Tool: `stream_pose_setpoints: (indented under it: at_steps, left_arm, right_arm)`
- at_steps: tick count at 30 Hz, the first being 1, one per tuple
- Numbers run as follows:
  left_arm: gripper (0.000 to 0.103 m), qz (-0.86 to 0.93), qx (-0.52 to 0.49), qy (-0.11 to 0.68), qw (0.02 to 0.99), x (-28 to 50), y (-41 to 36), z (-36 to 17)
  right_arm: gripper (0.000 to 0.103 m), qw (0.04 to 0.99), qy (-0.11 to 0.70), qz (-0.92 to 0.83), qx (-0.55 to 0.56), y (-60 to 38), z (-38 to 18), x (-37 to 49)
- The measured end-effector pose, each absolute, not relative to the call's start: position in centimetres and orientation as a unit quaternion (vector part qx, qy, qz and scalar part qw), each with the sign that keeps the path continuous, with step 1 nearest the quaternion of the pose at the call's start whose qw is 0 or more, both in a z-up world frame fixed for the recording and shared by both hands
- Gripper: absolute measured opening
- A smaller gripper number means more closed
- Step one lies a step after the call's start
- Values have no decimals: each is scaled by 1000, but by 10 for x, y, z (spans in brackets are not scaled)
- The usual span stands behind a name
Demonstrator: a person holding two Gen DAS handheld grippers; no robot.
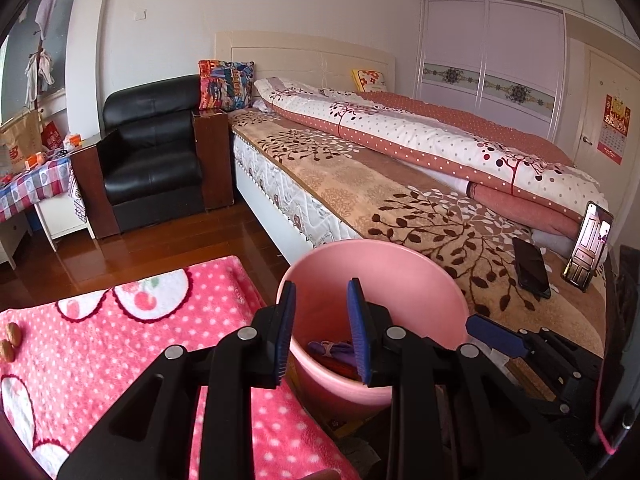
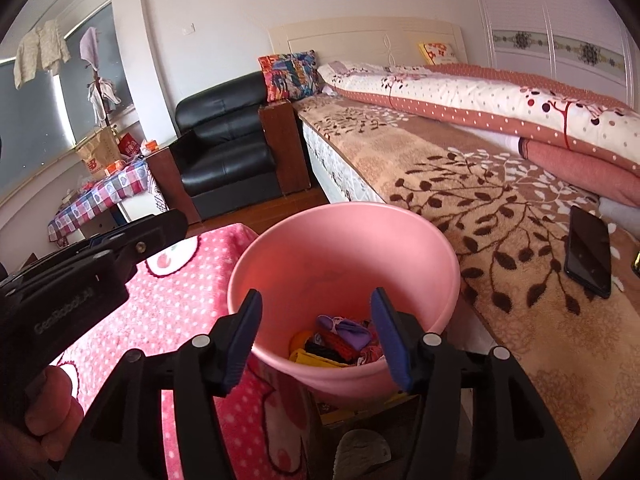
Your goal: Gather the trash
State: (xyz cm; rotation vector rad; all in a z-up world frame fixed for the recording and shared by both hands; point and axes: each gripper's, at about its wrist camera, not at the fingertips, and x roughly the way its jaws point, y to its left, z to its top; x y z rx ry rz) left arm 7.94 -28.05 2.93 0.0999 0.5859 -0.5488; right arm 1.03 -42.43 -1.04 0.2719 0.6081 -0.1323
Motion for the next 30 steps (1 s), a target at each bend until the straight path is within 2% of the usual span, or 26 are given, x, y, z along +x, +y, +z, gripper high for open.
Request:
stream_pose_setpoints:
  at_steps: [8, 30]
  left_arm:
    - [27, -257, 39, 273, 926, 61, -263, 38]
    - [27, -225, 17, 282, 932, 53, -209, 31]
  right_arm:
    - [66, 949, 285, -72, 117, -404, 3, -9]
    - [68, 951, 276, -63, 122, -380, 17, -9]
